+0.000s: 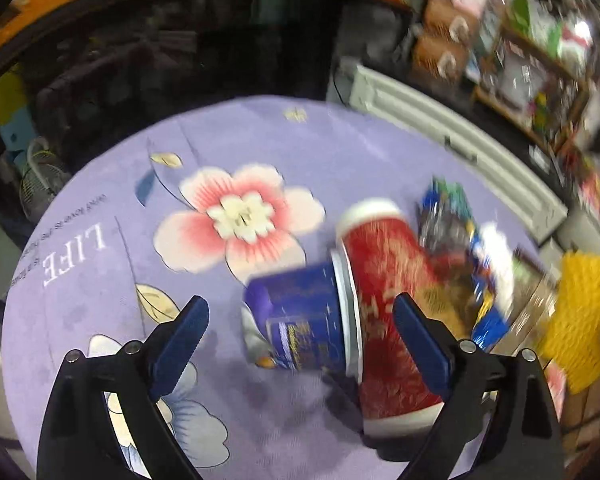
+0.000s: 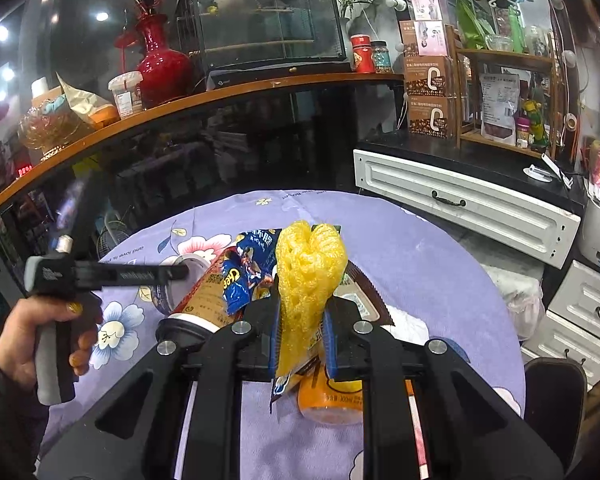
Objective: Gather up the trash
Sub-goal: 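Grasp the yellow mesh net with the right tool while the left tool grasps the blue cup, then carry the yellow net and blue cup to the bin and release both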
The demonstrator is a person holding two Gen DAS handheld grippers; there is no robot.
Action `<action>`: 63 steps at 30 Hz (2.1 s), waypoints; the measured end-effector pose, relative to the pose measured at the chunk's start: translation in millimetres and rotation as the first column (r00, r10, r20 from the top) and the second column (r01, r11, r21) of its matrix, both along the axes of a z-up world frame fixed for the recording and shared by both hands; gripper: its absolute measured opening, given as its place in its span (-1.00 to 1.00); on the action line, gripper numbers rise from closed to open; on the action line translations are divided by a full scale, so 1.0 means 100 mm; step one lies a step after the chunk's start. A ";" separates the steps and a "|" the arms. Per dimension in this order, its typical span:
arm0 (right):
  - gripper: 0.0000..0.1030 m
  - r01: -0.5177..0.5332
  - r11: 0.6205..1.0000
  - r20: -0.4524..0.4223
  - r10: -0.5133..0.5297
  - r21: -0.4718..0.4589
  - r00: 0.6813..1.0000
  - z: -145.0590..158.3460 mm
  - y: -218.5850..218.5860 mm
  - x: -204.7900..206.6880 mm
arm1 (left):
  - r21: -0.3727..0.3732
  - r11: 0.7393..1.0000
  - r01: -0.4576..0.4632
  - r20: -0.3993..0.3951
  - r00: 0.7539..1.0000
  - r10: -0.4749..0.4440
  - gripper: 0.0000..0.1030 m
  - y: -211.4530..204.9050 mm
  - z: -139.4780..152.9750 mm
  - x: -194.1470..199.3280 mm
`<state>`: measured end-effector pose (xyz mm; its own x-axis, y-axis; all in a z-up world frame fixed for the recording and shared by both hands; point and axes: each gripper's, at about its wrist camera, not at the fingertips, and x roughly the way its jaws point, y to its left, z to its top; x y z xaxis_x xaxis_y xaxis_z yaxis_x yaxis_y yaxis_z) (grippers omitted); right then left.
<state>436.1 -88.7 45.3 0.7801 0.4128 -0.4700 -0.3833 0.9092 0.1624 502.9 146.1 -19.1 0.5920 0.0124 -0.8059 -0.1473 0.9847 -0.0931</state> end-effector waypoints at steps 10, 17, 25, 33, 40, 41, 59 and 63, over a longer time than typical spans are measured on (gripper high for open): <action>-0.66 0.007 1.000 0.001 -0.007 0.021 1.000 -0.01 -0.09 -0.11 | -0.125 0.986 -0.106 -0.002 0.994 0.107 0.07 0.23 -0.22 -0.14; -0.66 -0.016 0.998 0.004 0.016 0.060 1.000 -0.03 -0.19 -0.27 | -0.094 0.986 -0.136 0.108 0.983 0.146 0.07 0.28 -0.05 -0.59; -0.66 -0.054 0.995 0.019 0.053 0.088 0.998 -0.08 -0.44 -0.63 | -0.067 0.990 -0.124 0.241 0.961 0.137 0.07 0.13 0.11 -1.38; -0.66 0.035 0.997 0.034 -0.037 0.067 0.999 -0.18 -1.23 -1.11 | -0.087 0.989 0.122 0.323 0.942 -0.088 0.07 -0.86 0.33 -1.85; -0.66 0.271 0.962 -0.068 -0.270 0.011 0.960 -0.56 -2.33 -1.27 | -0.082 0.925 0.370 0.344 0.882 -0.322 0.07 -2.06 0.40 -1.88; -0.66 0.297 0.955 -0.091 -0.295 0.003 0.951 -0.66 -2.45 -1.25 | -0.084 0.910 0.407 0.337 0.870 -0.359 0.07 -2.27 0.38 -1.86; 0.09 0.528 0.836 -0.293 -0.547 -0.150 0.784 -2.25 -3.41 -0.78 | -0.044 0.803 0.594 0.140 0.800 -0.584 0.07 -4.04 -0.39 -1.50; 0.11 0.599 0.788 -0.273 -0.612 -0.142 0.742 -2.22 -3.64 -1.00 | -0.019 0.795 0.607 0.103 0.792 -0.602 0.07 -4.27 -0.57 -1.37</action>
